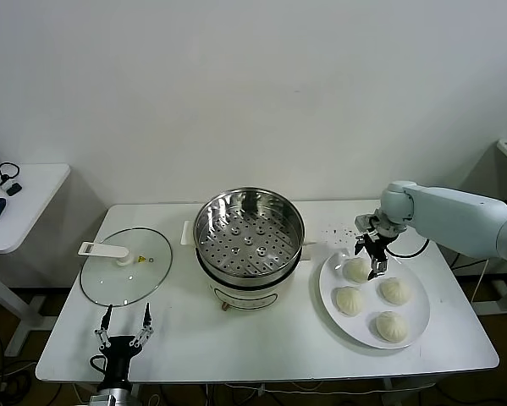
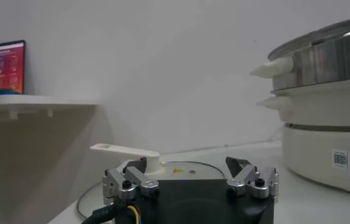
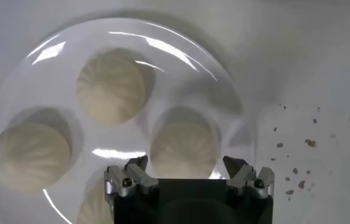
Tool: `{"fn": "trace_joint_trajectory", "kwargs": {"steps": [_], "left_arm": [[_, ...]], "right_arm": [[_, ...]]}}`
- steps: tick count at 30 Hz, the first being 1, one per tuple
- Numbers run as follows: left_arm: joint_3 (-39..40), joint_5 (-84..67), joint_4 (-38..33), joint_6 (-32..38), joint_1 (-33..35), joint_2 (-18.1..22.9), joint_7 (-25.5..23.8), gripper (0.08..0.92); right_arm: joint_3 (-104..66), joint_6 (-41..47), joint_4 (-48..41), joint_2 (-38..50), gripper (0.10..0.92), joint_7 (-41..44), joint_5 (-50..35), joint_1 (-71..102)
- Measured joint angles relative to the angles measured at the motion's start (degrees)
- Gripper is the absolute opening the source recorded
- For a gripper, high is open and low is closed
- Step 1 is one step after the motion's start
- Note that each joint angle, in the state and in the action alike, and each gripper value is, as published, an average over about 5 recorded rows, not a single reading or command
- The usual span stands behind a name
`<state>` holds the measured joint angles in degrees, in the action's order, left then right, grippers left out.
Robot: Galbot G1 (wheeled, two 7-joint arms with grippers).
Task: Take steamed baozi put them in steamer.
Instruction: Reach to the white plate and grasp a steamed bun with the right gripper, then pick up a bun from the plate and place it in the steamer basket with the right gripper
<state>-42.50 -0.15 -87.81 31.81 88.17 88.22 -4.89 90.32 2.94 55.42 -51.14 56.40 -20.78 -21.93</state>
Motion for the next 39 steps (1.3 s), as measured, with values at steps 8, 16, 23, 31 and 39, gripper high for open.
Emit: {"fn": "trace_joint_trajectory", "kwargs": {"steps": [8,16,23,31,39], "left_arm": [[-0.13,0.00,0.00,0.01,-0.10,-0.01,0.01,0.823],[-0.25,0.00,0.01,0.06,-0.13,-0.01,0.02,0.823],[-0.27,-0.04,-0.11,0.12,-0.15,-0.01,0.02,0.823],[-0.34,-0.05,-0.36,0.15,-0.06,0.00,0.05,0.823],[-0.21,0.14,-0.69,0.17,0.12,-0.05,0.09,0.823]], "right_arm": [[-0.21,0.21,-0.12,-0.25,0.782,-0.23,0.29,0.39],[-0.22,0.21,0.14,-0.11,0.711,-0.31,0.66,0.22],[-0.08,0.06,1.00,0.31,0.653,-0.35,0.94,-0.43],[2.14,-0.93,3.97,1.61,0.645,-0.33,0.19,-3.77],[7.49,-3.41,9.86,2.02,0.645,-0.14,-2.44,-12.74]]}}
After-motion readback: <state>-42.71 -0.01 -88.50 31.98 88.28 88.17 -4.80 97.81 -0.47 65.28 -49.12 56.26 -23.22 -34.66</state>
